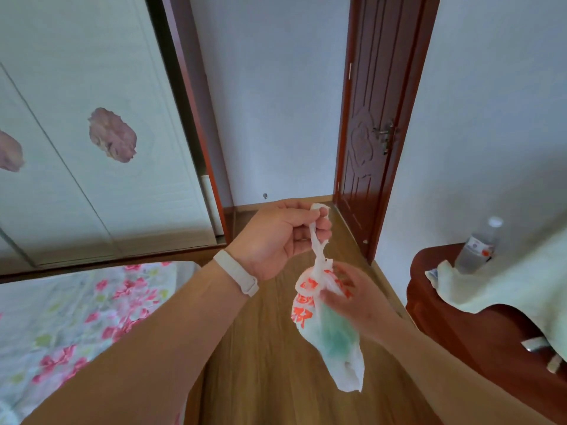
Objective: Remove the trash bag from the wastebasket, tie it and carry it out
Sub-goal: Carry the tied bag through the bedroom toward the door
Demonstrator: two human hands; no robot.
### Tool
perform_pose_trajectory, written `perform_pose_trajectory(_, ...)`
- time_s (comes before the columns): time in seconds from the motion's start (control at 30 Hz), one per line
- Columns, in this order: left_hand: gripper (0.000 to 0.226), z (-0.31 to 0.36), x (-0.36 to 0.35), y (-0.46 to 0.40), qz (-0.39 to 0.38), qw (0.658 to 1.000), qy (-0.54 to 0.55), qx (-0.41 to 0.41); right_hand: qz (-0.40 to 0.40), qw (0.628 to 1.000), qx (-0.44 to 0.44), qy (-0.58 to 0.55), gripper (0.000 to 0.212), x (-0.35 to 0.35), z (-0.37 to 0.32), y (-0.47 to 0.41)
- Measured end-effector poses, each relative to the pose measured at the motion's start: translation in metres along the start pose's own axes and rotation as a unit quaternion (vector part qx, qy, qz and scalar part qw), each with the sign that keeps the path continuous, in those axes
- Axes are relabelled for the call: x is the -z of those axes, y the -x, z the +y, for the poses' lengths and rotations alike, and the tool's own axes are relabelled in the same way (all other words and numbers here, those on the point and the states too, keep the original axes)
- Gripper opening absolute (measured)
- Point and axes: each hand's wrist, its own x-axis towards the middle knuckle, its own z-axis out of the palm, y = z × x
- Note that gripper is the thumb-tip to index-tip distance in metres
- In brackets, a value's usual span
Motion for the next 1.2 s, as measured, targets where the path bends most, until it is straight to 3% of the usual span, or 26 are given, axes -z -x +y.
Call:
perform_pose_trajectory(0.17,0.018,0.011,0.053,-0.105,-0.042,0.999,0.011,0.020,0.016,0.999,-0.031,0.003,0.053,-0.015,0.016,-0.098)
perform_pose_trajectory(0.4,0.020,0.037,0.117,-0.232,-0.079,0.995,-0.051,0.044,0.017,0.997,-0.069,-0.008,0.025,-0.046,0.027,-0.228)
perform_pose_trajectory(0.67,0.019,0.041,0.160,-0.371,-0.091,0.991,-0.062,0.072,-0.012,0.994,-0.108,-0.004,0.030,-0.053,0.059,-0.355)
perform_pose_trajectory(1.0,0.018,0.006,0.156,-0.588,-0.075,0.984,-0.074,0.142,0.013,0.987,-0.137,-0.088,0.024,-0.019,0.168,-0.518)
perform_pose_trajectory(1.1,0.019,-0.004,0.141,-0.644,-0.089,0.978,-0.076,0.173,0.018,0.976,-0.199,-0.085,0.006,0.001,0.202,-0.556)
perform_pose_trajectory(1.2,0.021,-0.007,0.123,-0.693,-0.094,0.976,-0.081,0.177,0.024,0.969,-0.227,-0.098,0.014,0.028,0.227,-0.591)
